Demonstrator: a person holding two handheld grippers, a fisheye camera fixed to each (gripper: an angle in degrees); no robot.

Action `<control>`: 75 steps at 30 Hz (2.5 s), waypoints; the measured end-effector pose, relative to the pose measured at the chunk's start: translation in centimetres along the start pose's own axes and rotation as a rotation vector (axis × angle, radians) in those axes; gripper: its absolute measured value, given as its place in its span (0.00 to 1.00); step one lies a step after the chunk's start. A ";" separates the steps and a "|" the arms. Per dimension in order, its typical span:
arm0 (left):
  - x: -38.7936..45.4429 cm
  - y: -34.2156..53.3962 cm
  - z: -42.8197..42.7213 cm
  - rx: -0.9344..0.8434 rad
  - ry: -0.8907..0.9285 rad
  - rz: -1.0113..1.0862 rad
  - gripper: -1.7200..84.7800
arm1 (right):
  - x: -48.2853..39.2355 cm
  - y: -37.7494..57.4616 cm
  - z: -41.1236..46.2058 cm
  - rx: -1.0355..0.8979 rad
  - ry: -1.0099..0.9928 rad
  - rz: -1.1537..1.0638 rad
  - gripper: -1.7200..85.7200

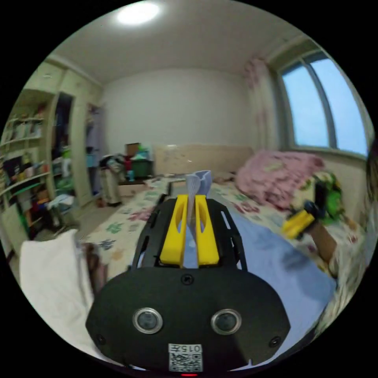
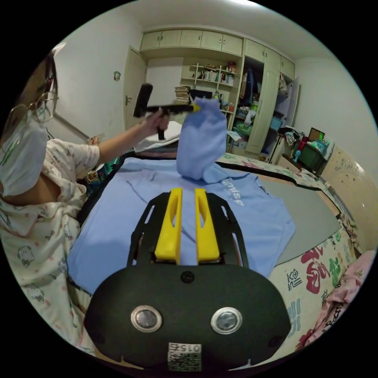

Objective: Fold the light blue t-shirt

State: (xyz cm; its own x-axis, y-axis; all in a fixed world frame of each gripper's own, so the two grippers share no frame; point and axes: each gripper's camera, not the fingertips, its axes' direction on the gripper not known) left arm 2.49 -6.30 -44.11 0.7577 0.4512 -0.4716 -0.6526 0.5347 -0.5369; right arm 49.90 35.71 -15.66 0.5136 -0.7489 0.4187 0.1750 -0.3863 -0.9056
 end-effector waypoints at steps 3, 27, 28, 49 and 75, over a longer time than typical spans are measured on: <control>-8.4 -3.8 -4.0 0.095 -0.239 -0.186 0.04 | -1.6 -0.6 1.9 -0.021 -0.011 -0.019 0.10; -23.1 14.6 -6.5 0.115 -0.453 -0.637 0.04 | -8.8 -18.0 23.5 -0.462 -0.333 -0.336 0.10; -23.0 14.7 -6.5 0.117 -0.453 -0.637 0.04 | -7.9 -18.7 24.2 -0.469 -0.311 -0.326 0.07; -19.7 16.6 -3.0 0.092 -0.472 -0.649 0.04 | 32.5 -22.0 3.3 -0.027 0.638 0.528 0.01; -15.1 13.8 -12.3 -0.008 -0.592 -0.373 0.10 | 18.1 -10.9 -1.5 0.042 0.775 0.682 0.11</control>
State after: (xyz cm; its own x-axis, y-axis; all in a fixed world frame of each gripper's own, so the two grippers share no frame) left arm -18.05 -14.53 -53.07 0.8077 0.5530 0.2043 -0.3459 0.7252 -0.5954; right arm 55.98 25.55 1.94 -0.1646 -0.9487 -0.2701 0.0863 0.2589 -0.9620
